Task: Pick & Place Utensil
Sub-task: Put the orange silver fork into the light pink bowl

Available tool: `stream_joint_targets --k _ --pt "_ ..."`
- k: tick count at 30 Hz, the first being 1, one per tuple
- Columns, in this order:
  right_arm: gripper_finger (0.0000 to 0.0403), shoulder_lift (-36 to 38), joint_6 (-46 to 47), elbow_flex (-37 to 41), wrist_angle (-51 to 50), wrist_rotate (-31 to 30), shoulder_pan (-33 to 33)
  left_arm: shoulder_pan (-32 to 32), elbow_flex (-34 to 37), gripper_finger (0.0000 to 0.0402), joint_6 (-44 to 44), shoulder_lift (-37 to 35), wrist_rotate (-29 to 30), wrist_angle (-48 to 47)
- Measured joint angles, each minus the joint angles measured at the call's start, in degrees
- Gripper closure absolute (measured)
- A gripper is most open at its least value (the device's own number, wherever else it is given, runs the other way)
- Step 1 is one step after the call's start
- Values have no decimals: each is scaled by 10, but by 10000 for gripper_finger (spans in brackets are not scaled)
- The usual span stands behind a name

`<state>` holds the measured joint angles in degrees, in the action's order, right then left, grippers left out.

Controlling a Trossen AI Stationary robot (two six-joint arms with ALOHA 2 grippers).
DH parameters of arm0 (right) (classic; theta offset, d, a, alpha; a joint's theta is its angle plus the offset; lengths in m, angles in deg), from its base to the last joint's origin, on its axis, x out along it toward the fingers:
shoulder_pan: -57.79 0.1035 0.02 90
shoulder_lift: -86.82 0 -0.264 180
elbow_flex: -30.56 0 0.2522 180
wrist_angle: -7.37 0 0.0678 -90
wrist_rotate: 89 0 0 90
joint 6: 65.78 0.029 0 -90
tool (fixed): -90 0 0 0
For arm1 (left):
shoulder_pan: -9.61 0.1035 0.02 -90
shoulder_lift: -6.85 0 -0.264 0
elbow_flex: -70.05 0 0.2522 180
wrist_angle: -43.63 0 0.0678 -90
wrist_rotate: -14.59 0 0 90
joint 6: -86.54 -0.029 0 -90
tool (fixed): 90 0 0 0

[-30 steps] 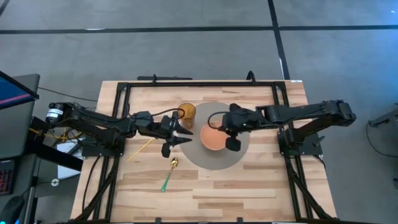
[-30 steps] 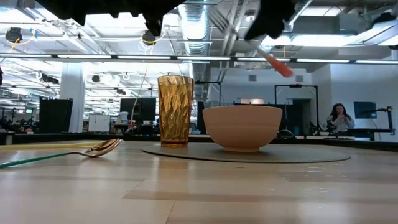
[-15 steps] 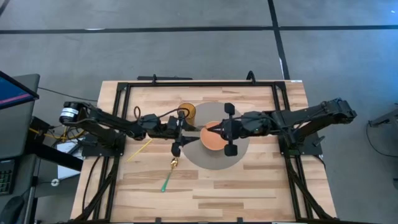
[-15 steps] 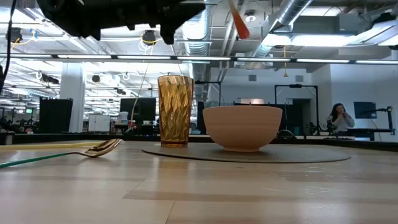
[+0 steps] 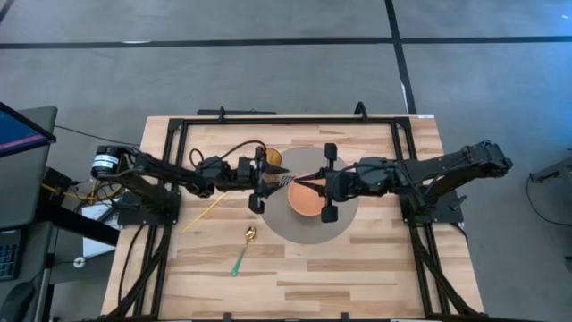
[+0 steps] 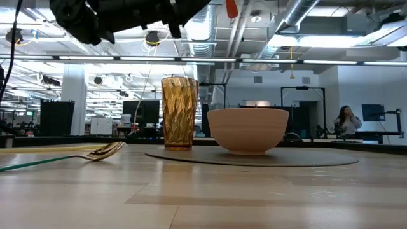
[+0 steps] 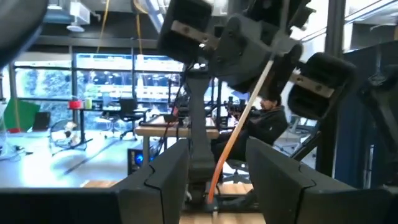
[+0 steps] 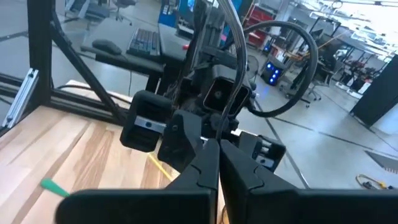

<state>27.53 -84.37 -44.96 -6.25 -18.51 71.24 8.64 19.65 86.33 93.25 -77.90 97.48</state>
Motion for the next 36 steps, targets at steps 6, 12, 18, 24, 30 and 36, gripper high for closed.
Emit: stream_joint_targets --k 6,12,18,24,30,36 --pt "403 1 0 0 13 0 0 -5 -47 240 -16 35 -23 -1" --pt "403 1 0 0 18 0 0 -5 -81 240 -10 88 -22 -3" --pt "403 1 0 0 18 1 0 -5 -93 259 -10 103 -20 -2" --pt "403 1 1 0 16 -1 0 -5 -94 365 -11 103 -20 -4" --pt "397 1 2 0 -2 -10 -1 -8 -94 390 -11 103 -22 -13" --pt "355 1 27 0 -53 -17 0 -16 -94 391 -6 103 -20 -24"
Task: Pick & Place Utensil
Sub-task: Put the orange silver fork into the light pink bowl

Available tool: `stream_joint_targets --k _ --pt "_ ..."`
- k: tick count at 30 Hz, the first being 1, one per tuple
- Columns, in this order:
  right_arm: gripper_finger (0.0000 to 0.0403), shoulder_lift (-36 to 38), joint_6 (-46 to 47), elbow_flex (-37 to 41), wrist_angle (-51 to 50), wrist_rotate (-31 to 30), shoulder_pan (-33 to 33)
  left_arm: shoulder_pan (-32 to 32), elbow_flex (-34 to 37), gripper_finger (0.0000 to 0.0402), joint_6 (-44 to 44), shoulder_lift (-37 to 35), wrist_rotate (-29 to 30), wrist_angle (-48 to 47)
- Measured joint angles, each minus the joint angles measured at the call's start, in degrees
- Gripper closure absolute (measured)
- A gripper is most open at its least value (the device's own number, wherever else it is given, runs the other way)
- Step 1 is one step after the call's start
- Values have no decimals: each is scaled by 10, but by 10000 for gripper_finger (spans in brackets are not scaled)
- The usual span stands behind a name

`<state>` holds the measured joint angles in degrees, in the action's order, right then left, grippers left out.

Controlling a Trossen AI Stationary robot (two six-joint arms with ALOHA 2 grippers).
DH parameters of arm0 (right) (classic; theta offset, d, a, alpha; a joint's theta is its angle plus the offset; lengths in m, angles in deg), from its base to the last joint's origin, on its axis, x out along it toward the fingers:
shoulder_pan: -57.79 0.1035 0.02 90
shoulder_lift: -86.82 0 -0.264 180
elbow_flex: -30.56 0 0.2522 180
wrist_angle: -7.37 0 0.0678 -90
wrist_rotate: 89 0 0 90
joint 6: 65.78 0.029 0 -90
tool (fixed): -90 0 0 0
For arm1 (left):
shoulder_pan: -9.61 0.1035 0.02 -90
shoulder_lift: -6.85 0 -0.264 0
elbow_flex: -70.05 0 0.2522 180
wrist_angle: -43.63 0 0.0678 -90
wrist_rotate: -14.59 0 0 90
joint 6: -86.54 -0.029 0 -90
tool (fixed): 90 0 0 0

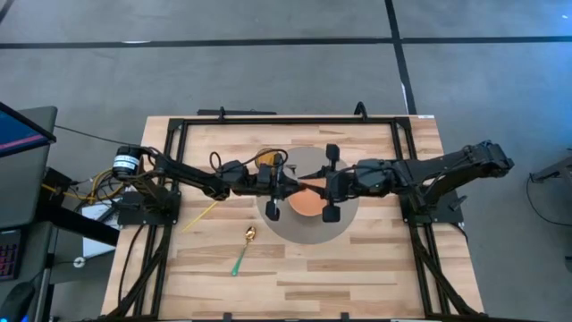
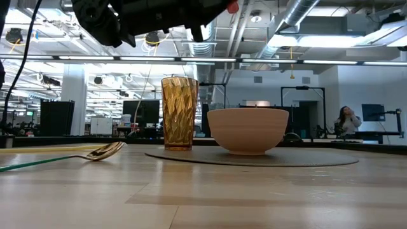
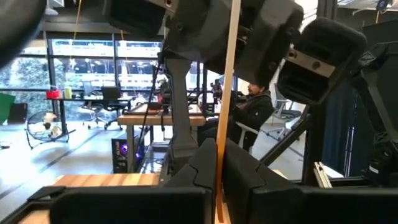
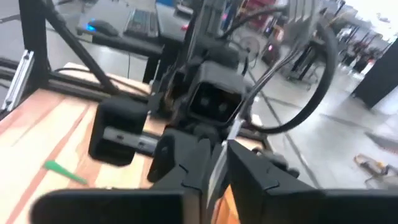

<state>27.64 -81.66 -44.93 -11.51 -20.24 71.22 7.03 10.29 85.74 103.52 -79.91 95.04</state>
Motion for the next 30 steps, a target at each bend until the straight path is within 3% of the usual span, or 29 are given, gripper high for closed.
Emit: stream_joint_targets --k 6,13,19,24,30 --pt "307 6 1 0 -29 -26 18 -13 0 392 63 -18 8 -50" --pt "269 39 -6 0 -127 -164 60 -32 0 392 148 -144 69 -284" --pt "250 62 8 0 -159 -222 85 -19 -1 392 358 -266 100 -544" --pt "245 75 8 0 -157 -224 91 0 -1 392 521 -285 24 -635" --pt "250 75 8 0 -159 -223 90 -21 -33 391 496 -237 -1 -639"
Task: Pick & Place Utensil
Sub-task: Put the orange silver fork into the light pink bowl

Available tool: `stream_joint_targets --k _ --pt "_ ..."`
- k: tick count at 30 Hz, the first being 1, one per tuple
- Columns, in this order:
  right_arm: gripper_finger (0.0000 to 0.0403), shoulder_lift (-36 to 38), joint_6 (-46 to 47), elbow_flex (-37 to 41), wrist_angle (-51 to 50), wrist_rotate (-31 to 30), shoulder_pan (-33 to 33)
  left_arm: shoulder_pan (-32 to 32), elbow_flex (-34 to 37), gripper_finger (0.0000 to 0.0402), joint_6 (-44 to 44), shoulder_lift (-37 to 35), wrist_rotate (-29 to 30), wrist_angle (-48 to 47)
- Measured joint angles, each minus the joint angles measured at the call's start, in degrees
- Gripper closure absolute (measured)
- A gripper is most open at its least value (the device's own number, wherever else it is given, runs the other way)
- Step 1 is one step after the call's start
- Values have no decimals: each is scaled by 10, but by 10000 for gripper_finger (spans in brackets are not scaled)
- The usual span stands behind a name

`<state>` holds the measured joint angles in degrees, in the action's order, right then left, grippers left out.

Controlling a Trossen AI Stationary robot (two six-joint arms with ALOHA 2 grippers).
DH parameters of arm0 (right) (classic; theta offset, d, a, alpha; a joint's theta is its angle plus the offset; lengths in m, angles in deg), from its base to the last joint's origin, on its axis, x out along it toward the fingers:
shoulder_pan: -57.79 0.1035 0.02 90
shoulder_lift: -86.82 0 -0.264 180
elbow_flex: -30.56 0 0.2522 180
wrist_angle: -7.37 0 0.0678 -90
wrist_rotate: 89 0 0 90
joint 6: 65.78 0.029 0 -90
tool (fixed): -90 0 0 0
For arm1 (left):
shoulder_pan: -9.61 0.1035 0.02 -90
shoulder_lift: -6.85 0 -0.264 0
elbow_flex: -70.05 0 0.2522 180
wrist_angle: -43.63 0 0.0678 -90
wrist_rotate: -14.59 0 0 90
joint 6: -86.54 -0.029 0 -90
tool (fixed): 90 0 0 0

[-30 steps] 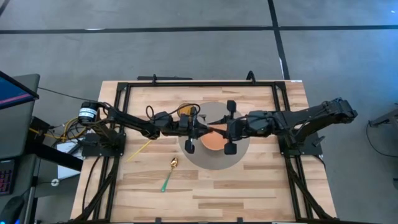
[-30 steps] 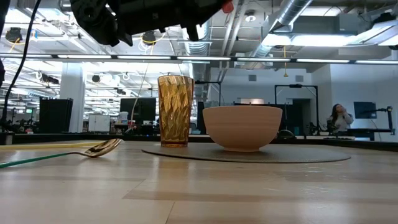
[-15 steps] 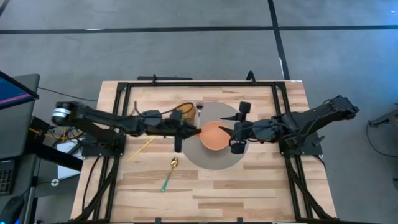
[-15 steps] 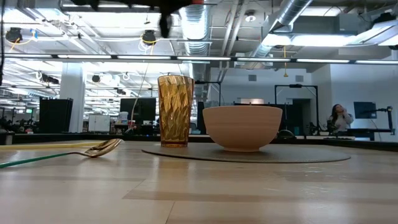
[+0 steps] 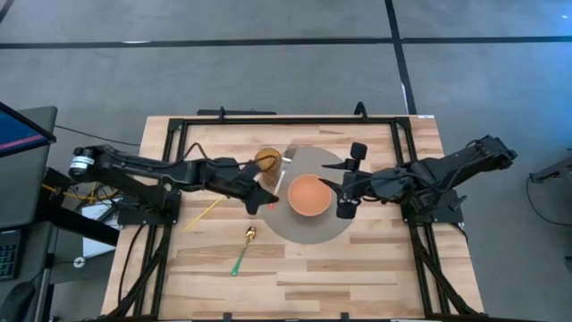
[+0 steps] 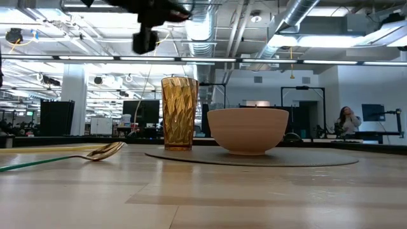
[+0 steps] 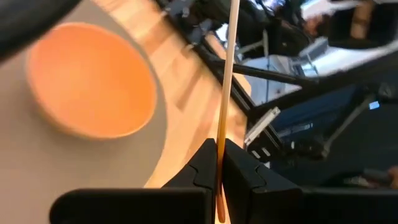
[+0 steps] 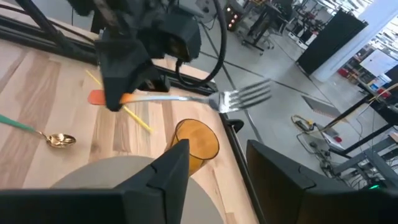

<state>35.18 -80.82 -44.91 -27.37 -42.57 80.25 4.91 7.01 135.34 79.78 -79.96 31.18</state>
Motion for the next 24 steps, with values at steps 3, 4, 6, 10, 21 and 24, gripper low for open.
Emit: stream_joint_targets --k 3,4,6,10,21,24 --pt "250 -1 -1 0 0 0 0 -10 -36 391 -32 29 1 0" --pt "249 -1 -1 0 0 0 0 -11 -49 391 -37 39 0 -3" --pt "248 -1 0 0 0 0 0 -13 -76 391 -40 53 -10 -15" --pt "249 -1 0 0 -3 1 1 -13 -122 391 -49 83 -16 -89" --pt "265 -36 -99 0 -62 81 14 29 -153 391 43 122 -166 -97" --pt "265 -56 -127 0 -60 91 23 49 -153 391 93 123 -196 -99"
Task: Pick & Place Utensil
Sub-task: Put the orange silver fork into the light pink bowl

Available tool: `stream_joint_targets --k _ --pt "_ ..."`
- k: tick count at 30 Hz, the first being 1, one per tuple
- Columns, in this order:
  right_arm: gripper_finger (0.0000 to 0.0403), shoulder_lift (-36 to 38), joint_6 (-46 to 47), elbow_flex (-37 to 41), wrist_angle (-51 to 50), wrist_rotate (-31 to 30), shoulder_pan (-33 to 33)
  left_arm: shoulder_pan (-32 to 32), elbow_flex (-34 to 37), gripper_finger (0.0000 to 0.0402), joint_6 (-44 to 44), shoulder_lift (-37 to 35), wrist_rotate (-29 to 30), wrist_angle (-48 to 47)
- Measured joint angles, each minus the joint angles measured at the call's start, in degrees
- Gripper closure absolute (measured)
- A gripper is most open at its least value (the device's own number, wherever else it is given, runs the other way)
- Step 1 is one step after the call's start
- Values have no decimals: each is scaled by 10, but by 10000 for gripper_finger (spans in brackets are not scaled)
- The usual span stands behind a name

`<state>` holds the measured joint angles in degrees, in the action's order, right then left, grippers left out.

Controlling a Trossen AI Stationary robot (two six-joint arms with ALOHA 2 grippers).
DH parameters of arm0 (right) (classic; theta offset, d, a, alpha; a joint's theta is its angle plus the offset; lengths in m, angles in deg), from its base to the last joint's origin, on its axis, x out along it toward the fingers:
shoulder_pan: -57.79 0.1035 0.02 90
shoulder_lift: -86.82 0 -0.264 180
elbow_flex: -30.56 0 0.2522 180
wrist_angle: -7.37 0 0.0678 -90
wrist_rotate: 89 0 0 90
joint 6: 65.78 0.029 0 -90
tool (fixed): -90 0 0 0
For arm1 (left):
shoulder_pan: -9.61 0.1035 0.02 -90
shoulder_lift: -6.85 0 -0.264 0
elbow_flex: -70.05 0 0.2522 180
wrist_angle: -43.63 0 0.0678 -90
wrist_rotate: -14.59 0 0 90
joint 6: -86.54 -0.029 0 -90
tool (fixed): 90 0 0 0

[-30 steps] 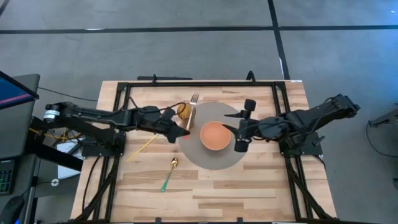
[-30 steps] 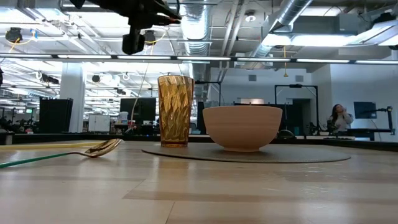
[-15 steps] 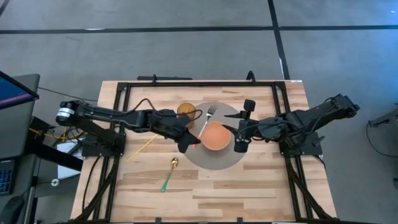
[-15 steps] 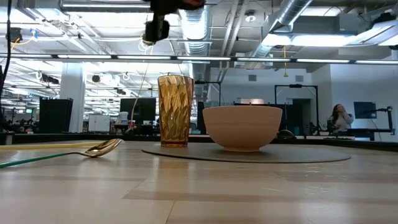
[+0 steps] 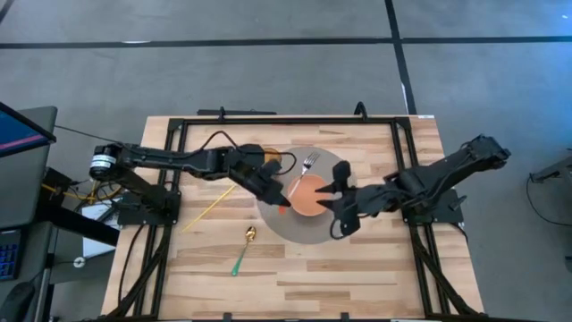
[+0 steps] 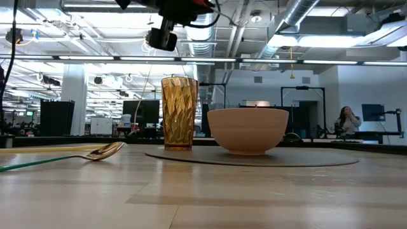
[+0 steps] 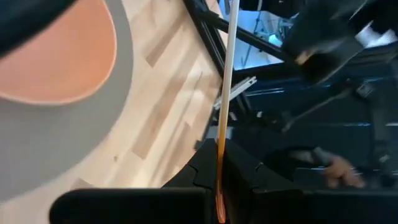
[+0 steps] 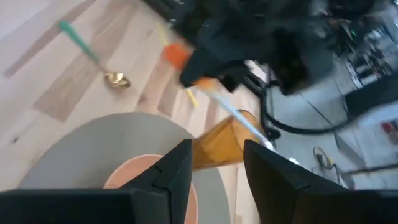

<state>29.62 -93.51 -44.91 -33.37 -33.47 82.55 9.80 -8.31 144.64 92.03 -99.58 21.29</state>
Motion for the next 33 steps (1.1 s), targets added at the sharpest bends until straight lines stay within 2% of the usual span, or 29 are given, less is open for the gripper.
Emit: stream_joint_targets --k 4,10,17,33 --pt "258 -33 -42 0 6 0 0 12 0 391 54 6 -32 18" --pt "253 -73 -97 0 80 -22 -14 13 0 391 128 19 -52 52" --pt "263 -95 -116 0 81 -13 -35 7 0 391 138 28 -63 69" --pt "271 -96 -143 -1 102 30 -74 8 0 391 140 25 -68 131"
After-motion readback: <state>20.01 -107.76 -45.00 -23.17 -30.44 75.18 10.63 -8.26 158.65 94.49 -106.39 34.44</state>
